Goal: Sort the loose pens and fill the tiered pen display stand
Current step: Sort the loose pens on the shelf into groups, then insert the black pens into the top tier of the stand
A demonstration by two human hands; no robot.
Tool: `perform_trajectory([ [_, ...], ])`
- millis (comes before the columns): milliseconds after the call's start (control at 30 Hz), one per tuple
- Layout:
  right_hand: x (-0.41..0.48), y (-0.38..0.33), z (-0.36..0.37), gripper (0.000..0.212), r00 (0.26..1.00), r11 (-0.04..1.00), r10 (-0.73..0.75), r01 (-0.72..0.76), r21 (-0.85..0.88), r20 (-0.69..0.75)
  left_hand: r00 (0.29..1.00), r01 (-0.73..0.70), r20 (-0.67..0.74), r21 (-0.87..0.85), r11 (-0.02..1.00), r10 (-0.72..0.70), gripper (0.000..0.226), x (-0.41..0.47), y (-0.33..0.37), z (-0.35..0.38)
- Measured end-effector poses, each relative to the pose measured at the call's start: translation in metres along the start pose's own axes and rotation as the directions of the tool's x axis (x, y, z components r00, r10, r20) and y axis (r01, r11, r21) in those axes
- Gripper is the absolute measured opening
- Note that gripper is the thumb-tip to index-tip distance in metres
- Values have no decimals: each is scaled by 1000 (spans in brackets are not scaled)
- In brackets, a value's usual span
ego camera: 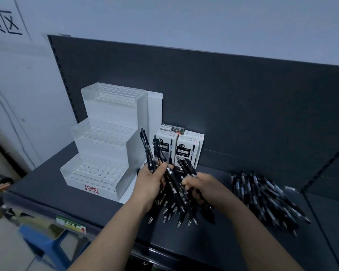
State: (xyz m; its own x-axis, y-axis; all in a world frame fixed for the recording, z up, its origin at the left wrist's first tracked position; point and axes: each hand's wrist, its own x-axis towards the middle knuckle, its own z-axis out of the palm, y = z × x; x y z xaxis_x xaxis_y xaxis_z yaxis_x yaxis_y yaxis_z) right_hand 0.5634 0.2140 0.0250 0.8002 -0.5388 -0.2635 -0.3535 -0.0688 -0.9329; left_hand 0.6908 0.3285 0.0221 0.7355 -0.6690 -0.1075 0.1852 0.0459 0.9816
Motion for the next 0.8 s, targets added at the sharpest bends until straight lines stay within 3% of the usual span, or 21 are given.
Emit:
perform_trajectory([
  [233, 30, -22, 13, 21, 991, 998, -68, 69, 2, -112, 971, -142, -150, 265, 954, 186, 13, 2, 15, -36],
  [367, 43, -54, 35, 31, 970, 985, -165, 155, -69, -179, 946, -212, -177, 292, 932, 271, 14, 9, 32, -66],
  [567, 71, -110, 78, 32, 945, 960, -273, 279, 7, -178, 930, -234, -234, 214, 948, 283, 16, 41, 65, -136],
  [667, 88, -139, 106, 30, 902, 932, -361, 343, -113, -238, 933, -230, -227, 215, 949, 278, 14, 59, 83, -177],
  [800, 106, -167, 140, 23, 857, 917, -399, 373, -142, -326, 933, -218, -226, 268, 939, 281, 15, 80, 98, -220],
])
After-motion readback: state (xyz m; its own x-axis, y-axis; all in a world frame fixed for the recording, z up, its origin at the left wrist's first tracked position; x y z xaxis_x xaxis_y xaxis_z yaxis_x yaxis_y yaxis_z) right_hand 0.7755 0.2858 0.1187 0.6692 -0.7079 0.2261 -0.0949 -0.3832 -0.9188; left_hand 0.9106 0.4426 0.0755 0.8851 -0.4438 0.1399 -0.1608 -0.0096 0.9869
